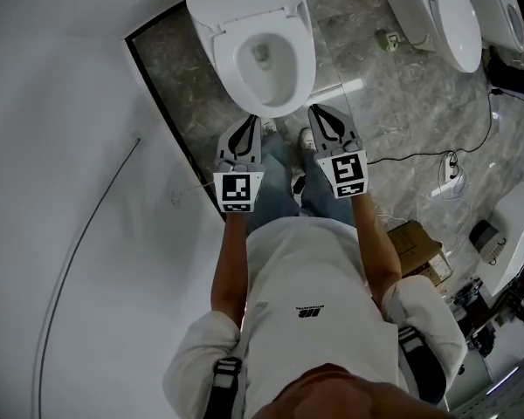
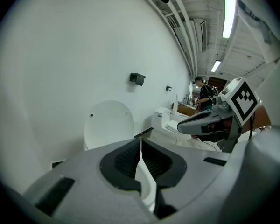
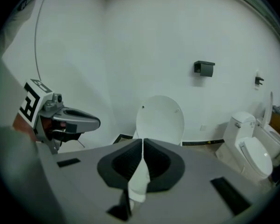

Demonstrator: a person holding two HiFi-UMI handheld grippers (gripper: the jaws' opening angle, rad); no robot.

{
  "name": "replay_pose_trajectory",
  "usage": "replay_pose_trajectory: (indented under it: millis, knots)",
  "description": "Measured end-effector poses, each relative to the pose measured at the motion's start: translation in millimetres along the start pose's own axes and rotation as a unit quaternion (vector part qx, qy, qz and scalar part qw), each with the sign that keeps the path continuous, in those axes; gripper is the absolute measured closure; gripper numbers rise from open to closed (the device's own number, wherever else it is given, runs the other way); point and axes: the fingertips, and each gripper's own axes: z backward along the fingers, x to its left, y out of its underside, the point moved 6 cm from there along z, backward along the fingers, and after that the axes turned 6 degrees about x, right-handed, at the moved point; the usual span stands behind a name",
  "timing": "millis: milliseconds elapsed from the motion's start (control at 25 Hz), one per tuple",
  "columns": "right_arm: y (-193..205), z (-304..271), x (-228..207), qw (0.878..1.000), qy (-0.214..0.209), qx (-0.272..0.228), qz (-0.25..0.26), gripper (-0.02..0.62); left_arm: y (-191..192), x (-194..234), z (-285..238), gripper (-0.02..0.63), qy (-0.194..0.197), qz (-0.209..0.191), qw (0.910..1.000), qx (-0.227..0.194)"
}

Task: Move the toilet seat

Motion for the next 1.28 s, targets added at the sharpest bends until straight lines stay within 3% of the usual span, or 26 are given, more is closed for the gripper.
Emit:
replay_pose_trajectory:
  millis: [680, 1280]
  knots:
    - [57.2, -67.3, -3.6, 0.998, 0.023, 0.062, -0.014, 0.565, 61.7, 36.8, -49.6, 0.575, 0.018, 0.030, 0.9980, 0.053]
    - [116.6, -113.4, -2.3, 0.993, 0.010, 0.108, -0.043, 0.563, 129.6, 46.0, -78.7, 0.575, 0.017, 0.062, 0.9912, 0.116]
